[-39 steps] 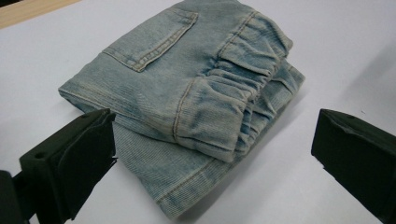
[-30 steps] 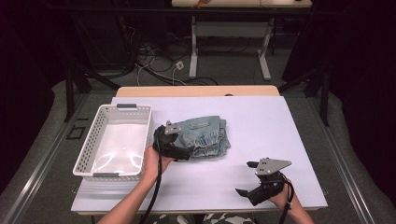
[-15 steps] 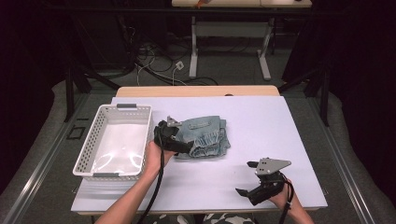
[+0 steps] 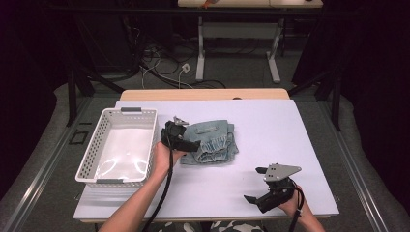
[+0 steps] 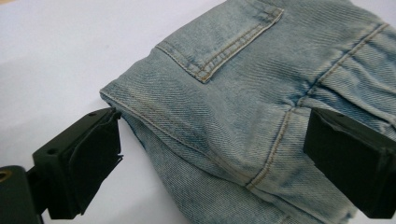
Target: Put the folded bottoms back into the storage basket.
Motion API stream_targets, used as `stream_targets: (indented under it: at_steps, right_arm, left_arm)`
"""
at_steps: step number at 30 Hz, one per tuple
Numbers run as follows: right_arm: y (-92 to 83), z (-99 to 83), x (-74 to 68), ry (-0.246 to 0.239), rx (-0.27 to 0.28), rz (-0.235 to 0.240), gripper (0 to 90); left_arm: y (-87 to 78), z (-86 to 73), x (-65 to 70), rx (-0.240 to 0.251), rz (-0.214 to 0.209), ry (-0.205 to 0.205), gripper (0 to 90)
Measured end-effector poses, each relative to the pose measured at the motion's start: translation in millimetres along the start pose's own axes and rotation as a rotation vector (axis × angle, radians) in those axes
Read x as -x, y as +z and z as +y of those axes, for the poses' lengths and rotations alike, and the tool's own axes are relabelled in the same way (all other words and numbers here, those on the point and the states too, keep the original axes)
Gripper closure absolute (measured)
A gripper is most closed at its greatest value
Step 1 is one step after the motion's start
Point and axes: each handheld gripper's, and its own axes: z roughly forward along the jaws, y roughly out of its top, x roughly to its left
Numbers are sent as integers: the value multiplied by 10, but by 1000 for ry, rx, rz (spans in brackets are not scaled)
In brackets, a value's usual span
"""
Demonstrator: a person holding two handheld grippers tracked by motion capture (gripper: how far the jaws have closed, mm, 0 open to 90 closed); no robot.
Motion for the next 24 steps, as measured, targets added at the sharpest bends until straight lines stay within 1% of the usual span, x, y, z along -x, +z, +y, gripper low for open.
stream_targets:
  at_steps: [3,5,7,10,12,18,21,24]
  right_arm:
    - [4,-1,-1,-2,-2,0,0]
    - [7,0,-5,-2,-4,2,0]
    - [9,1,-7,-4,-4,3,0]
    - [8,0,-7,-4,-5,3,0]
    - [8,0,-6,-4,-5,3,0]
    - [8,1,-8,-5,-5,4,0]
    - [10,0,-6,-4,-6,4,0]
    - [9,0,-7,-5,-5,4,0]
  left_arm:
    - [51,-5,-48,-7,-25,-41,36]
    - [75,0,-77,-11,-32,-54,33]
    - [91,11,-85,-6,-28,-63,38]
    - [107,32,-101,-8,-8,-57,47]
    - [133,38,-114,-12,3,-68,55]
    - [231,27,-145,-53,17,-72,71]
    - [292,17,-165,-88,7,-80,97]
    - [338,3,-190,-105,-1,-90,99]
